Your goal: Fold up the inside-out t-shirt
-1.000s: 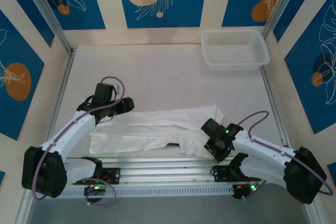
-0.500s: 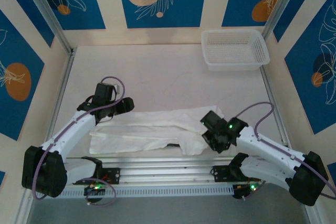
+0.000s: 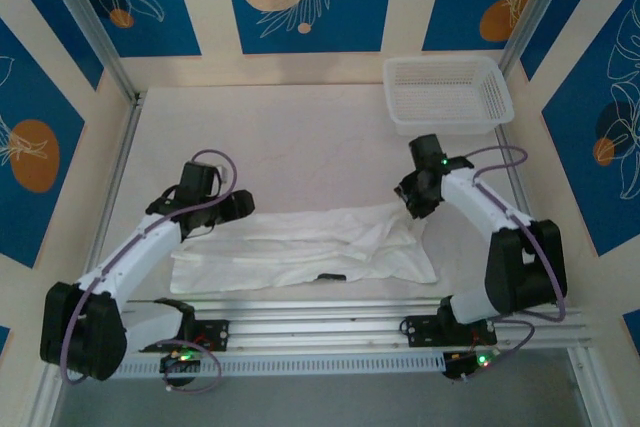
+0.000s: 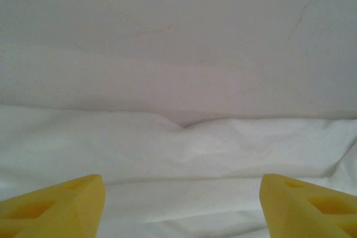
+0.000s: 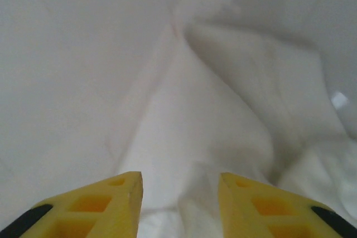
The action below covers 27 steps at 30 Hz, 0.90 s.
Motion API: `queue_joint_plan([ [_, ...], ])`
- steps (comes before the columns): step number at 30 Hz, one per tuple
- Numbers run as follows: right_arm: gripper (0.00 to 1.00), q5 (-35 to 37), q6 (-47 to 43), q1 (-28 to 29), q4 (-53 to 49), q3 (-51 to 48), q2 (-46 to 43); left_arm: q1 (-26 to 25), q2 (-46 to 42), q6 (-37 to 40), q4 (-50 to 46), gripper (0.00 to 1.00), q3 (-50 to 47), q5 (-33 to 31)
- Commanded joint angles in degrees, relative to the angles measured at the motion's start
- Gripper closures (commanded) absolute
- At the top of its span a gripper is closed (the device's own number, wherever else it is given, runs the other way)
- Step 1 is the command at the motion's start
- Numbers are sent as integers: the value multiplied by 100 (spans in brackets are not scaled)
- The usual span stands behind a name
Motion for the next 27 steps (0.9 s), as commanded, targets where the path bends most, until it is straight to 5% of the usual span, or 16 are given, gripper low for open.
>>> queue_joint_plan([
  [1,56,-450,-1197,-293,-313,241,18,-41,-533,-433,-484,39,-249,-39],
  [4,59,-639,-1657,-493,-111,-237,-518,-42,-928,-1052,-1071,93,-495,-362],
  [5,68,-737,-1762,-505,-83,-425,-739,-44,-1030,-1208,-1290,100,-553,-473],
  [6,84,-883,-1924,-453,2,-614,-958,-44,-1099,-1357,-1496,100,-609,-588],
  [8,98,-885,-1982,-149,-3,-937,-1288,-44,-1117,-1589,-1768,100,-711,-757],
  [15,100,-793,-1930,537,255,-1690,-1435,-46,-162,-1933,-967,100,-931,-636],
  [21,100,-1101,-1720,597,786,-1678,-311,-47,1217,-1962,732,100,-708,-540],
  [27,100,-1358,-1298,599,1039,-1469,540,-30,2906,-1934,1285,100,186,-927],
])
